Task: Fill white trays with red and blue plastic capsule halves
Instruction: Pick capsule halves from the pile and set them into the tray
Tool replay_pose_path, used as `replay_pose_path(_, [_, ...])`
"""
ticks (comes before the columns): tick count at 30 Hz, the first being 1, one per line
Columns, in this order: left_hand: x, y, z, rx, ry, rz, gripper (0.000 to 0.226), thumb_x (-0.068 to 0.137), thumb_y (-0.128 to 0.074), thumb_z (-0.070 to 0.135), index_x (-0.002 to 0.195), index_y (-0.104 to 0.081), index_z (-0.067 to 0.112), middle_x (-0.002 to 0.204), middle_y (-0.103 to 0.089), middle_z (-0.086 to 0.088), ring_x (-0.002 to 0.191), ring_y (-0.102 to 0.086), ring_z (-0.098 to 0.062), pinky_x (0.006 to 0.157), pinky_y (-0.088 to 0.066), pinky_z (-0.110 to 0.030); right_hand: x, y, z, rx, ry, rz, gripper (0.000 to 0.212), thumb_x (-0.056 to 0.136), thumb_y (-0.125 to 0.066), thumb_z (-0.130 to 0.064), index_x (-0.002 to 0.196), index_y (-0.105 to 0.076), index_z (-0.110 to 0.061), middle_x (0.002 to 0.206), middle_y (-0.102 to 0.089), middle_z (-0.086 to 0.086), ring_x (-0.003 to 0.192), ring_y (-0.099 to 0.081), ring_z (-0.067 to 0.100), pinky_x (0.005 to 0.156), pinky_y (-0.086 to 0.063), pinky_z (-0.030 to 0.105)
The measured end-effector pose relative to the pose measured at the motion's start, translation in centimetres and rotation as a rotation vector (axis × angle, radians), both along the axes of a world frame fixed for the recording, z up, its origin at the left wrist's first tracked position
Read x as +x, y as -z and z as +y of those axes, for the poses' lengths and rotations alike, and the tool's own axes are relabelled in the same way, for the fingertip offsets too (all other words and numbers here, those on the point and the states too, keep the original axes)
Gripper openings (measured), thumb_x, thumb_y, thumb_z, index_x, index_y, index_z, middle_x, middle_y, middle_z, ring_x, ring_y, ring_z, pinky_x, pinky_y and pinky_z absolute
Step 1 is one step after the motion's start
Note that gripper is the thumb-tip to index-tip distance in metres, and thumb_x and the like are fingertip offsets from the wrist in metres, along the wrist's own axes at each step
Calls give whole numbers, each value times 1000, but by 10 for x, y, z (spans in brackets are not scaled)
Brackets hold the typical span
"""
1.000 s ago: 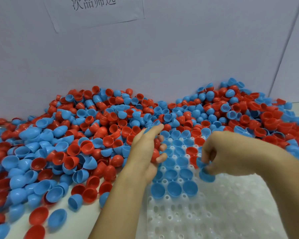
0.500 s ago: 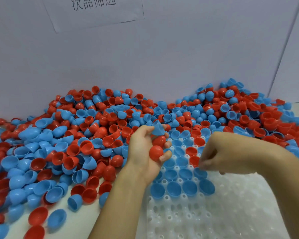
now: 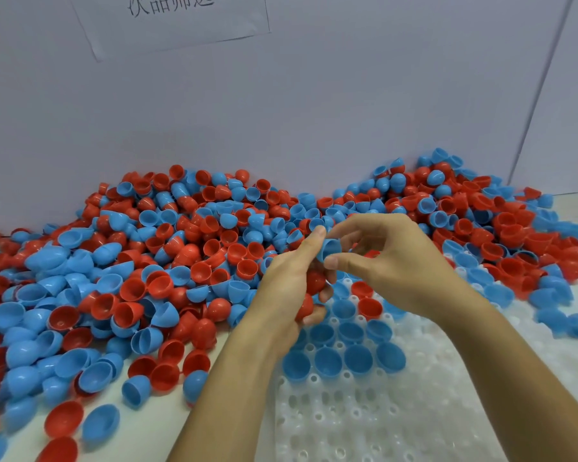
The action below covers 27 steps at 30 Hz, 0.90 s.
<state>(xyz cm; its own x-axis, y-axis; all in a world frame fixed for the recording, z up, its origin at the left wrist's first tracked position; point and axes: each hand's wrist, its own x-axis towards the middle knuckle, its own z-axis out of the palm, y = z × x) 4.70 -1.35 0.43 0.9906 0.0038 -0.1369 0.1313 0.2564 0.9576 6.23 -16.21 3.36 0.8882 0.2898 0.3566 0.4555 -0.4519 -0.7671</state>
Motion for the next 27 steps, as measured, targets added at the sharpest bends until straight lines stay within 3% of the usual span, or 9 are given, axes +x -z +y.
replay_pose_path(3, [-3, 0, 3, 84, 122, -50, 42, 92, -61, 57, 90, -68, 15, 66, -55, 2, 50, -45, -9, 36, -26, -16, 3, -2, -5, 13, -7, 9, 8, 81, -80, -12, 81, -77, -20, 72, -73, -3, 69, -69, 14, 69, -58, 30])
replay_pose_path(6, [-5, -2, 3, 215, 204, -107, 40, 91, -64, 49, 90, -67, 9, 66, -52, 3, 48, -41, -8, 36, -23, -16, 3, -3, -12, -12, -36, 49, 11, 83, -76, -13, 81, -78, -23, 76, -75, -4, 72, -71, 12, 70, -59, 29])
replay_pose_path(8, [-1, -8, 15, 8, 7, -127, 52, 87, -59, 58, 91, -66, 6, 64, -49, 4, 46, -38, -6, 33, -23, -17, 3, -4, -16, 30, -68, 123, 10, 85, -76, -21, 87, -77, -31, 84, -75, -3, 78, -72, 14, 75, -61, 30])
replay_pose_path(11, [2, -17, 58, -567, -271, -194, 71, 97, -32, 69, 101, -57, 3, 71, -52, -1, 53, -43, -9, 36, -29, -18, 5, -2, -18, 76, -2, 120, 11, 89, -72, -26, 93, -75, -36, 86, -75, -3, 76, -72, 13, 76, -60, 30])
replay_pose_path(13, [-3, -17, 70, -661, -293, -172, 49, 103, -32, 49, 105, -52, 4, 77, -52, -6, 59, -45, -14, 39, -33, -19, 6, -1, -16, 30, 4, 113, 11, 90, -70, -27, 95, -73, -37, 84, -74, -5, 75, -72, 11, 76, -61, 30])
replay_pose_path(15, [-5, -14, 53, -585, -238, -104, 26, 94, -36, 19, 107, -54, 4, 79, -49, -8, 64, -44, -16, 44, -36, -21, 4, 0, -12, -38, -40, 138, 10, 91, -69, -29, 97, -72, -37, 82, -74, -8, 74, -72, 9, 76, -61, 29])
replay_pose_path(19, [0, -10, 15, -411, -94, -36, 26, 93, -37, -7, 109, -57, 0, 81, -52, -10, 67, -51, -16, 56, -52, -25, 0, 2, -4, -85, -140, 187, 22, 83, -76, -40, 102, -66, -43, 83, -72, -10, 72, -71, 6, 68, -56, 20])
replay_pose_path(23, [4, -4, 6, -248, -78, -101, 35, 101, -52, 15, 123, -56, -12, 100, -63, -22, 88, -65, -24, 71, -60, -29, -2, 7, 8, -69, -105, 83, 38, 73, -86, -36, 104, -64, -37, 82, -67, -2, 65, -65, 10, 67, -58, 29])
replay_pose_path(27, [3, 1, 7, -121, -35, -159, 49, 83, -67, 35, 111, -65, -5, 105, -72, -19, 102, -71, -32, 88, -60, -35, 4, 10, 13, 63, 84, -77, 6, 88, -74, -20, 92, -72, -24, 69, -70, -3, 59, -67, 14, 60, -56, 28])
